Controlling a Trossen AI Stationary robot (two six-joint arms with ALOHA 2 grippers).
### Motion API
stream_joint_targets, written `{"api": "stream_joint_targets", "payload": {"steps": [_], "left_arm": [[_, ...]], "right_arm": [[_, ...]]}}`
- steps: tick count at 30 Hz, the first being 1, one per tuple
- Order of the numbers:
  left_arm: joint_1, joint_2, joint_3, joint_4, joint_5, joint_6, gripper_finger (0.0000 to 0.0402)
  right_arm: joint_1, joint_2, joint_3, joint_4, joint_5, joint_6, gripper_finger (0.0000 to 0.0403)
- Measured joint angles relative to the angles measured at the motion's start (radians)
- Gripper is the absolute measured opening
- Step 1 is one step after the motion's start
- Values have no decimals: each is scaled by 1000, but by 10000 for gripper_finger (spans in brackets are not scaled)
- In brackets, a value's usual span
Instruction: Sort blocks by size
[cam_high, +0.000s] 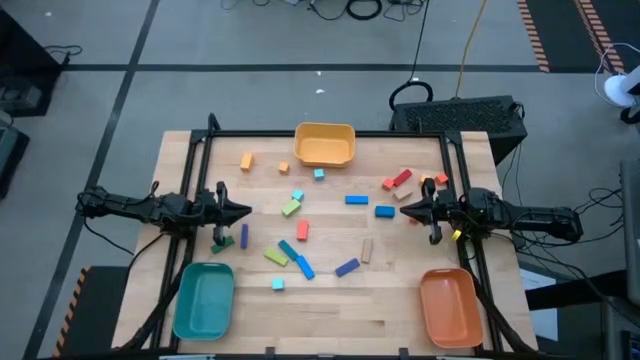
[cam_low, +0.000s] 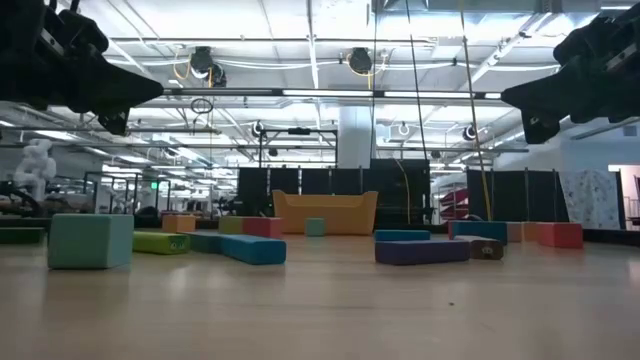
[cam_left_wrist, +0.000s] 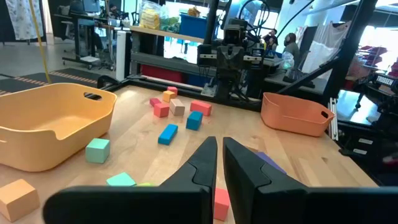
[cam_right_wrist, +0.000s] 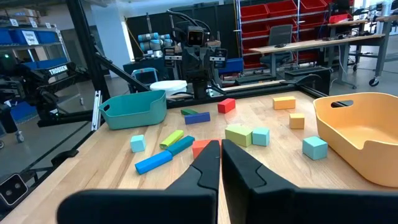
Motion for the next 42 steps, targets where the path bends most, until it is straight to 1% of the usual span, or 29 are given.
{"api": "stream_joint_targets", "payload": {"steps": [27,28,32,36,39,42], "left_arm": [[0,0,0,0,0,3,30],[0,0,0,0,0,29,30],[0,0,0,0,0,211,30],[0,0,0,10,-1,338,30],[0,0,0,33,-2,394,30],[0,0,0,33,-2,394,30]], "right_arm": [[0,0,0,0,0,0,0],[0,0,0,0,0,0,0],[0,0,0,0,0,0,0],[0,0,-1,10,0,-9,0],[-1,0,-1,48,31,-56,0],[0,0,-1,70,84,-77,0]]}}
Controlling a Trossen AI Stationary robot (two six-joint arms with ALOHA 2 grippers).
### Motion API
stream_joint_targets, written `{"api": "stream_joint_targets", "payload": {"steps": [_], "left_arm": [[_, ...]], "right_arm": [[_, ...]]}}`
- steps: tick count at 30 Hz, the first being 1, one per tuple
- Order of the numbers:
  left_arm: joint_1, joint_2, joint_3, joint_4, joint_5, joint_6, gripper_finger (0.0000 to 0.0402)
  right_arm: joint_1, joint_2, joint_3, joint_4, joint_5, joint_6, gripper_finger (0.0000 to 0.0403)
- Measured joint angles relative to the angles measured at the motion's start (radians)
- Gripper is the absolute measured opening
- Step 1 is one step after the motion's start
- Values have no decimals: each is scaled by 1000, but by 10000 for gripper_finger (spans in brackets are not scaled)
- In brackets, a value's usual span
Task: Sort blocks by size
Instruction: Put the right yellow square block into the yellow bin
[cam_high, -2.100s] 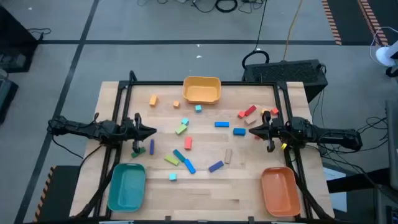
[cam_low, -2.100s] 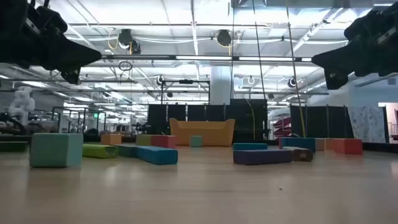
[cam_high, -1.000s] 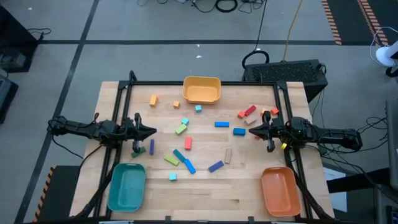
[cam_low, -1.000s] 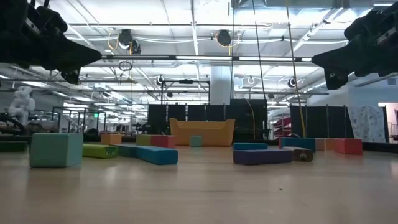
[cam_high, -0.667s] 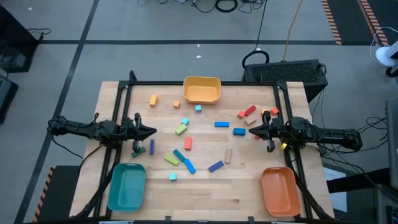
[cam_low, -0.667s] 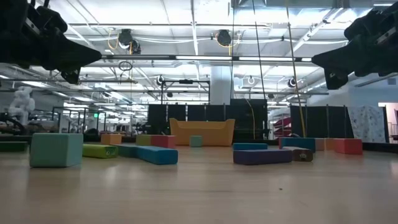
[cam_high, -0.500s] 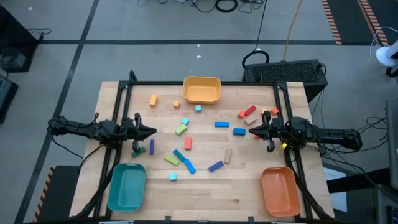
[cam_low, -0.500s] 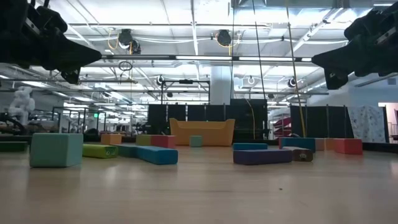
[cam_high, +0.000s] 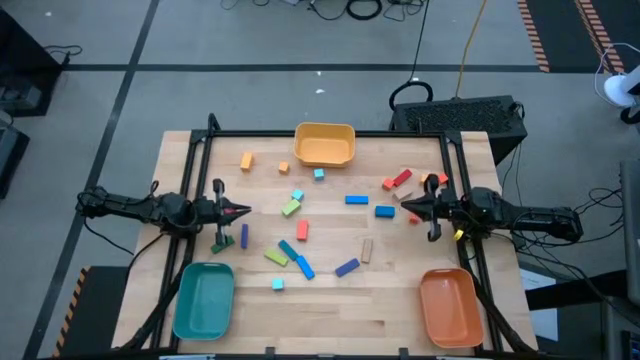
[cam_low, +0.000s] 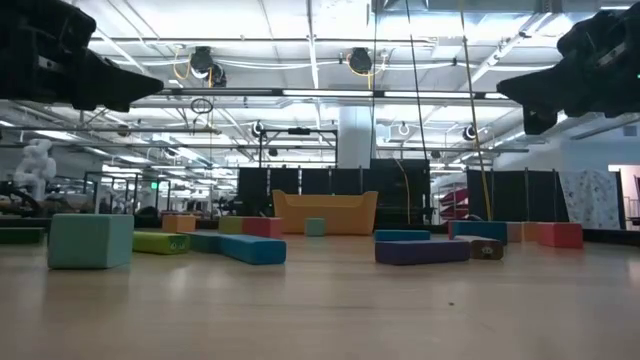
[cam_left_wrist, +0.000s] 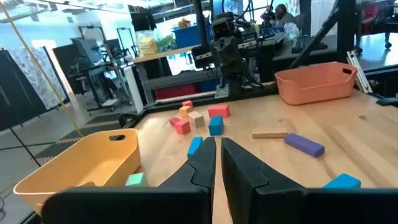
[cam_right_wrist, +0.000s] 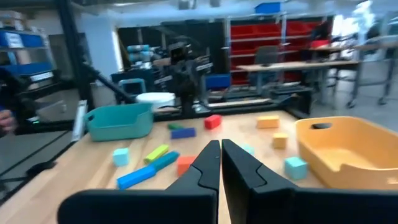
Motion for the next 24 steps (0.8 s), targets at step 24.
{"api": "stream_joint_targets", "payload": {"steps": [24], "left_arm": [[2,1,0,80,-162,-1,30]], "right_arm": [[-2,296,21,251,309,111,154]]}}
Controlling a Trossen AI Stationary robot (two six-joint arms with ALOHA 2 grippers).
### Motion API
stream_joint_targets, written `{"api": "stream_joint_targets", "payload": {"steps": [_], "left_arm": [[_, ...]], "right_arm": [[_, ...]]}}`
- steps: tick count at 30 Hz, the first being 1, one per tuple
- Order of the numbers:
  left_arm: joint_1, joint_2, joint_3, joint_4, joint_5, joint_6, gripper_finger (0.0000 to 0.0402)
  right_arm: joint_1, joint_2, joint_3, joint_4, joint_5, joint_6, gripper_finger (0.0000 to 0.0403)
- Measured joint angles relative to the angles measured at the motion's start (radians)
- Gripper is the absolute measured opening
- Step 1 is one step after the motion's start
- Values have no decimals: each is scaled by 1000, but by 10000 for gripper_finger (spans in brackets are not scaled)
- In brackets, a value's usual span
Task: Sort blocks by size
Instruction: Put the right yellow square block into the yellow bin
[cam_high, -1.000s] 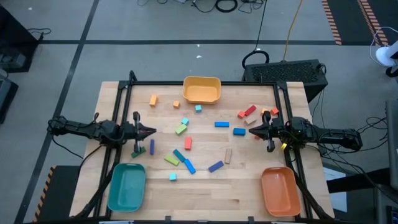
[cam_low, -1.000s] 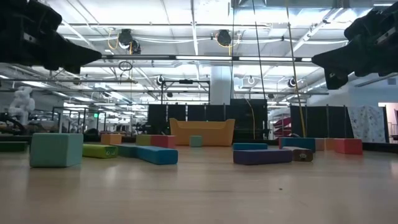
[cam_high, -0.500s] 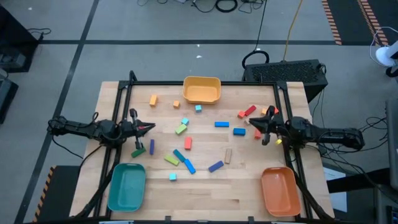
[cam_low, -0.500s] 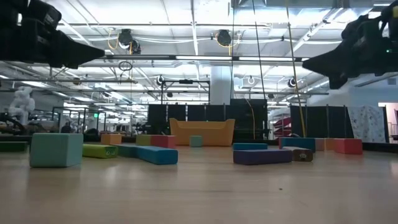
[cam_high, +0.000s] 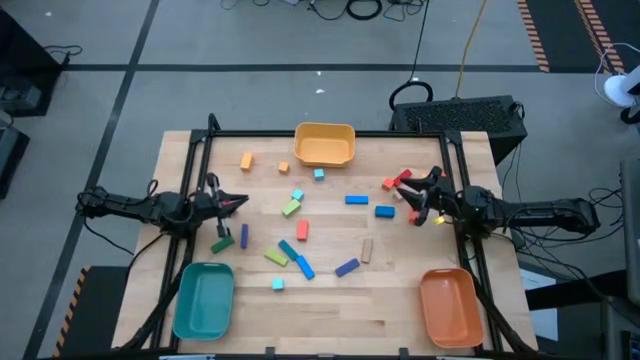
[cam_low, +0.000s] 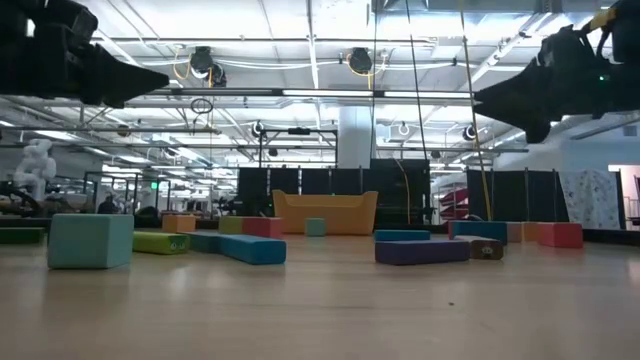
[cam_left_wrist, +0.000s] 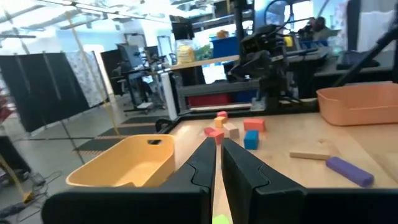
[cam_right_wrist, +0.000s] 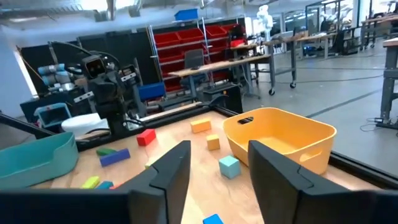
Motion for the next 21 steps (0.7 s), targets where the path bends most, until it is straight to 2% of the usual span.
{"api": "stream_joint_targets", "payload": {"steps": [4,7,17,21], "left_arm": [[1,0,0,3,-35,-31,31],[1,0,0,3,-42,-80,44],[34,7,0,7,-103,-160,172],[64,6,0,8,-103,-177,190]], "right_arm": [[-7,61,47,-5,2,0,168],[-33,106,103,-74,8,1,174],[-197,235,307,-400,26,87,176],[-275,294,433,-611,26,102,176]]}}
